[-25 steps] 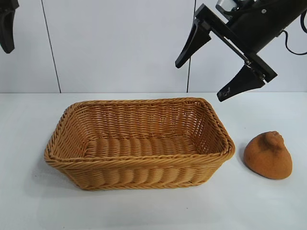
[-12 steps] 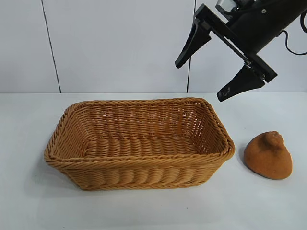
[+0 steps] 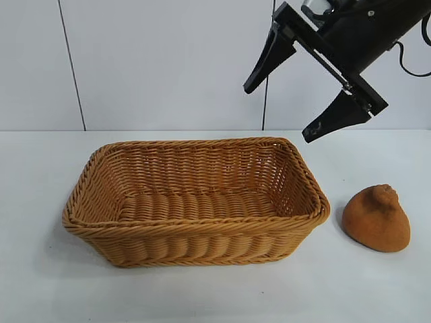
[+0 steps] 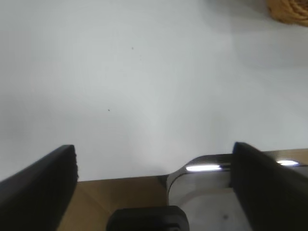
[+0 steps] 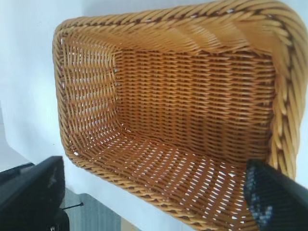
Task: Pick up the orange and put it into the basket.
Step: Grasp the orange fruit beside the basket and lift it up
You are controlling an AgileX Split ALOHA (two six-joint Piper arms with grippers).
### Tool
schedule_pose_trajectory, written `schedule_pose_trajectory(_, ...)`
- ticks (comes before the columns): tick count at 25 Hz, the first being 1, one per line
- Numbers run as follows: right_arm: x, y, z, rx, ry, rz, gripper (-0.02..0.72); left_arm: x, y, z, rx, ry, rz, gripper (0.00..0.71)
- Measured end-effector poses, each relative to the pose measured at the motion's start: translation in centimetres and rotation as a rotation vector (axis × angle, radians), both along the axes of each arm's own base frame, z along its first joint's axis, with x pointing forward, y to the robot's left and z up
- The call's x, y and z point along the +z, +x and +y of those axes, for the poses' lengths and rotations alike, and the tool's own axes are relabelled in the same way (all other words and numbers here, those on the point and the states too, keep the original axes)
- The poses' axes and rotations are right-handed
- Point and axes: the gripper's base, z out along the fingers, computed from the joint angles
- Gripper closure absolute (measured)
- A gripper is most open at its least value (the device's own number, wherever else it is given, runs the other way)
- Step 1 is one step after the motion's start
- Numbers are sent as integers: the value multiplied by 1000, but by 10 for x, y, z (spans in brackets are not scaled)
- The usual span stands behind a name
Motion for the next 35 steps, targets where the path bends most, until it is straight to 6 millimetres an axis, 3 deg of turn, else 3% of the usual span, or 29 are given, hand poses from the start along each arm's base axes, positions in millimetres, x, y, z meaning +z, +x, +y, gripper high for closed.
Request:
schedule_pose_trajectory(4,19,8,-1,28,-26,-65,10,-16,-20,-1,-1,-31,-85,95)
schedule_pose_trajectory(10,43,17,-15,22,-227,-125,10,-9,-41,0,-7,-35,-245,95)
schedule_pose_trajectory(15,39,19,-39,-6,-463,-106,10,-5,-62,1,-9,-41,-385,95)
schedule_pose_trajectory(19,39,22,-61,-63,-491,-90,10,-3,-88,2,-11,-49,-556,95)
schedule_pose_trajectory(24,39,26,-88,-127,-503,-73,10,-3,-91,2,-11,-48,-570,95)
schedule_pose_trajectory(28,20,19,-97,-119,-513,-3,10,-3,-91,2,-11,-48,-570,95)
schedule_pose_trajectory(35,-50,-6,-99,-110,-530,97,10,-3,-91,2,-11,-48,-570,95)
